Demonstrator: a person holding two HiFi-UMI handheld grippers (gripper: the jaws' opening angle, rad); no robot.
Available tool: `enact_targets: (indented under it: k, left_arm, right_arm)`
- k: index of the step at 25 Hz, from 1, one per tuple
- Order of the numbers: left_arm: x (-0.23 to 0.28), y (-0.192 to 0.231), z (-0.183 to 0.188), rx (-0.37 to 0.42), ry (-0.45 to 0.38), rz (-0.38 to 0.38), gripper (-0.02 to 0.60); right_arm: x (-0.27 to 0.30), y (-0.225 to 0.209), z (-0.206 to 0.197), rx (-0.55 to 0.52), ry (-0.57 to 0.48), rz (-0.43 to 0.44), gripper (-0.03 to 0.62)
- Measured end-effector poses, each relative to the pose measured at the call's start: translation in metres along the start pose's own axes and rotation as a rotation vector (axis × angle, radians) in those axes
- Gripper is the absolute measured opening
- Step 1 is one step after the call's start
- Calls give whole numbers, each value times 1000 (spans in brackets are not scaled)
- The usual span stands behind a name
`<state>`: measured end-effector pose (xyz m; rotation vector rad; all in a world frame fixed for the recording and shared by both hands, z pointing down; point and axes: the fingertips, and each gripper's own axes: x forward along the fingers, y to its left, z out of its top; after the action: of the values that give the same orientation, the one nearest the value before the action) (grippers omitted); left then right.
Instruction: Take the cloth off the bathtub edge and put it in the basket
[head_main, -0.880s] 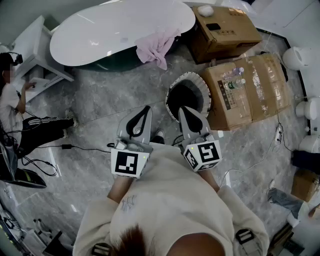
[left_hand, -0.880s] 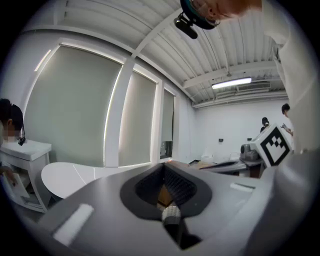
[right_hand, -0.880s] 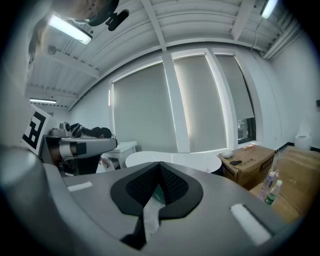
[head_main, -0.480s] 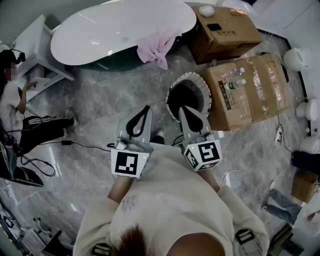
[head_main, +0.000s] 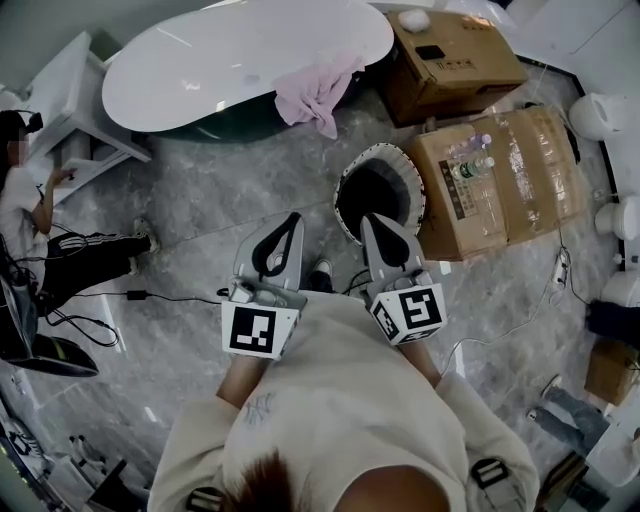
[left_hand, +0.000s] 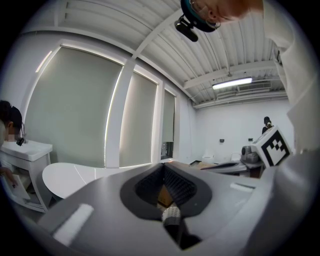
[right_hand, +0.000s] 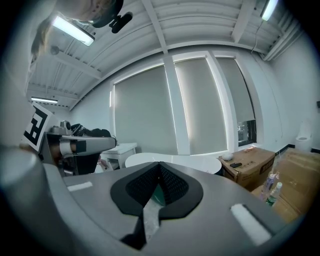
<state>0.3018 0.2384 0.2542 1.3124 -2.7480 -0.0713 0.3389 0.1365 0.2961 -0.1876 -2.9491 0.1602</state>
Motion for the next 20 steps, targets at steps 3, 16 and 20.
enact_targets:
  k: [3,16,20]
  left_arm:
    - [-1,8,-1,-6,1,10,49]
    - [26,61,10,-32,2,-44,49]
    - [38,81,16,-30,5,-71,49]
  right_arm:
    - [5,2,-3,1,9,-4,0]
    - [59,12,11,9,32,-63,-2]
    - [81,16,23,1,23,-75,0]
